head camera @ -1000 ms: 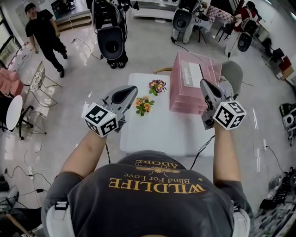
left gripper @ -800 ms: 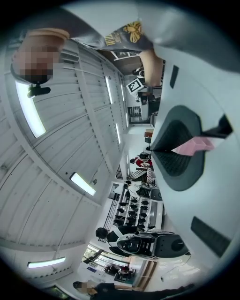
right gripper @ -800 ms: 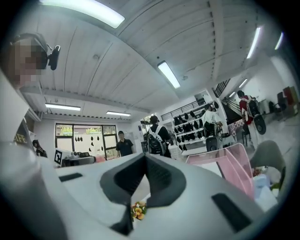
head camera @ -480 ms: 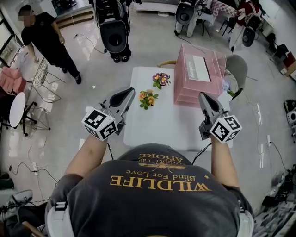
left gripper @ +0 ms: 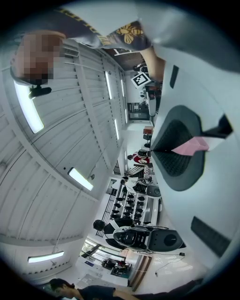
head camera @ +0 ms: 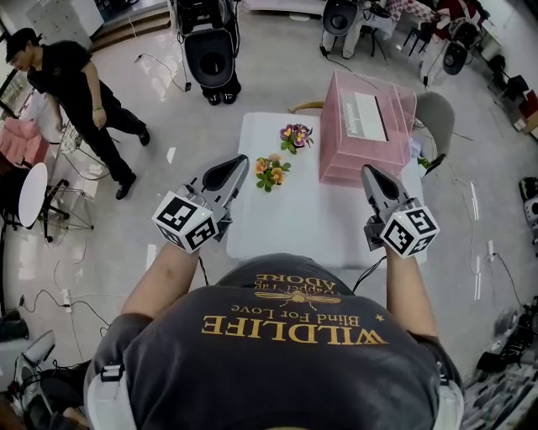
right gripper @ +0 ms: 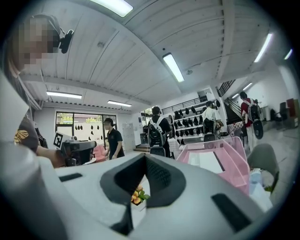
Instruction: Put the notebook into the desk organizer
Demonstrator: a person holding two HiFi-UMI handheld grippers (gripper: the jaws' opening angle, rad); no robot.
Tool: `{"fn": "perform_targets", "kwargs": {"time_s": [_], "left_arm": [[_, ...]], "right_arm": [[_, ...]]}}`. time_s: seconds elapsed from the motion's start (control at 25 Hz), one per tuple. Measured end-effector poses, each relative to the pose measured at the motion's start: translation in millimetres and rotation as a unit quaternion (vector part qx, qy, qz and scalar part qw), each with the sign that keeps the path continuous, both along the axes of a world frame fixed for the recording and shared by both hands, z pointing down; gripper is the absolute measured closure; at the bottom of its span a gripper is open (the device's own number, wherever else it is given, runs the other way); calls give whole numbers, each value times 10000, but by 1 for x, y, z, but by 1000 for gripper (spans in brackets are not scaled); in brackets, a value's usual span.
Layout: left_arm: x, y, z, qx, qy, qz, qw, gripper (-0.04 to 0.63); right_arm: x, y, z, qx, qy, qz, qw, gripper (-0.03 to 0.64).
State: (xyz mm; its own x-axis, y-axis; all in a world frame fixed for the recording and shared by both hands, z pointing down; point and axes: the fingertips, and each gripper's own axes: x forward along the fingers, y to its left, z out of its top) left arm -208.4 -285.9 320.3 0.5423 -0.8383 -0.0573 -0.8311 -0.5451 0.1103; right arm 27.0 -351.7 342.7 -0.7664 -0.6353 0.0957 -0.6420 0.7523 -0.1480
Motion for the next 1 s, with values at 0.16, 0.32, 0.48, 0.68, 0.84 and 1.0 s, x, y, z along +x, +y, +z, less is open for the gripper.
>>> {"fn": "perform_targets", "kwargs": {"time_s": [0.16, 0.32, 0.48, 0.68, 0.84, 1.0], "left_arm": [[2, 0, 1, 12, -11, 26, 10000, 595], [2, -1, 0, -8, 7, 25, 10000, 595], [3, 2, 1, -5, -9, 38, 10000, 595], [5, 4, 0, -12, -18, 53, 10000, 595], [5, 7, -1, -12, -46, 63, 10000, 595], [4, 11, -3, -21, -49, 70, 10000, 595]], "right_arm": [[0, -3, 1, 38, 134, 16, 9999, 618], [0, -4, 0, 43, 180, 21, 9998, 618], [4, -3, -1, 72, 209, 44, 9997, 618], [7, -3, -4, 104, 237, 80, 9996, 618], [8, -2, -5, 116, 256, 90, 9996, 618], [7, -1, -9, 125, 261, 85, 9995, 618]]}}
